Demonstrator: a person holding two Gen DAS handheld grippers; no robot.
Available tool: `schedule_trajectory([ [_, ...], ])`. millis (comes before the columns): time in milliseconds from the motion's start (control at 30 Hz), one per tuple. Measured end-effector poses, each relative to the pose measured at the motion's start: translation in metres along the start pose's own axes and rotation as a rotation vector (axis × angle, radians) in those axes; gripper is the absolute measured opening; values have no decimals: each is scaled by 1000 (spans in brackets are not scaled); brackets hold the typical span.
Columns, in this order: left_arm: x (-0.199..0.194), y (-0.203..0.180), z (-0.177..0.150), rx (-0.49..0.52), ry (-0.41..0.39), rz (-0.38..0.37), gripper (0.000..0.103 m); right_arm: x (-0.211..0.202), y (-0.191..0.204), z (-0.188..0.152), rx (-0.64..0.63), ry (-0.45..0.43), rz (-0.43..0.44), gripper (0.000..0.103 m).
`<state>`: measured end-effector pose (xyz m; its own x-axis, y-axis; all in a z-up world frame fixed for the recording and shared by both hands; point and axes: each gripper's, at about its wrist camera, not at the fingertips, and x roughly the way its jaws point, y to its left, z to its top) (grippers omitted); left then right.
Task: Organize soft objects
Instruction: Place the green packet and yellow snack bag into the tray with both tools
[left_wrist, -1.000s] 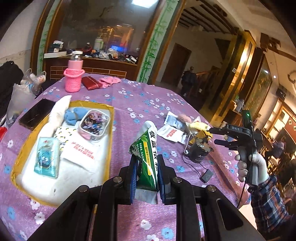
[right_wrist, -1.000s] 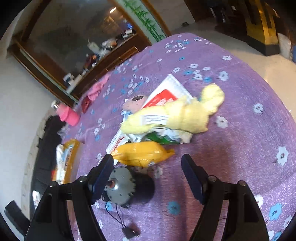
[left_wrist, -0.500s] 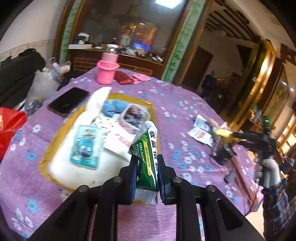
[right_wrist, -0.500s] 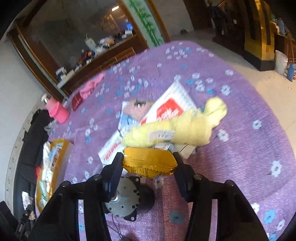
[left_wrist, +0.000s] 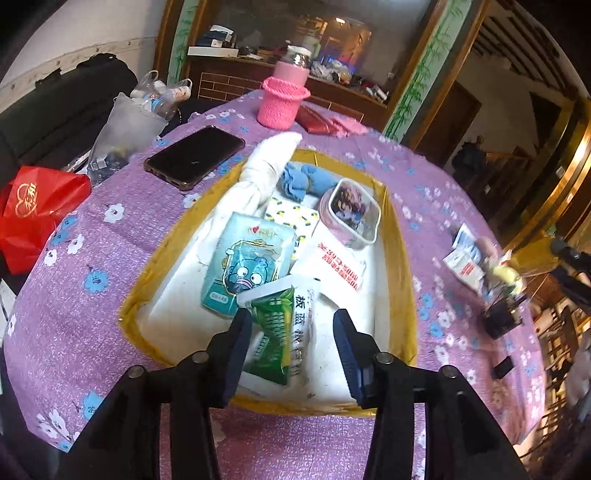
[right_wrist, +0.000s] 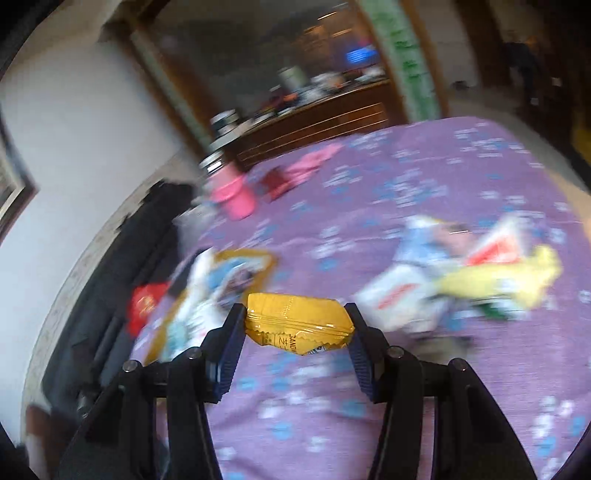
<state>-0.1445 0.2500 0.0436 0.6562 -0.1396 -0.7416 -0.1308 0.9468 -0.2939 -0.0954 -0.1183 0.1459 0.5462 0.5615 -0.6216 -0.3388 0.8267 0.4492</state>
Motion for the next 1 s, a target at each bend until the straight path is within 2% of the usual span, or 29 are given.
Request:
schedule_trajectory([
  [67,-7,5,0,-18,-18,-23,55,24,32,-2,-40,51,78,52],
  [267,-36,24,7,-108,-118,-78,55,82,110,-21,-147,124,213,52],
  [300,-40,27,8,-118,-135,-81,55,94,123,-27,-181,130,211,53],
  [367,-49,33,9,-136,-161,-87,55,118,143,-44,-274,149,155,54],
  [500,-54,46,11,-145,-166,-86,55,154,148,-83,-351,332,123,57],
  [533,-54,49,11,-147,-169,-86,55,154,147,-89,-358,353,125,57],
  [667,-53,58,10,-153,-179,-96,55,133,144,-85,-357,317,145,64],
  [767,-49,59,9,-160,-178,-111,55,117,150,-76,-382,292,143,64],
  [833,-48,58,9,-157,-177,-111,55,114,163,-79,-448,305,104,57],
  [867,-48,58,9,-158,-177,-111,55,118,169,-83,-470,330,94,45],
  [900,-48,58,9,-159,-178,-111,55,126,173,-86,-478,355,84,36],
  [1000,-48,57,8,-159,-182,-104,55,158,177,-102,-486,439,23,36],
])
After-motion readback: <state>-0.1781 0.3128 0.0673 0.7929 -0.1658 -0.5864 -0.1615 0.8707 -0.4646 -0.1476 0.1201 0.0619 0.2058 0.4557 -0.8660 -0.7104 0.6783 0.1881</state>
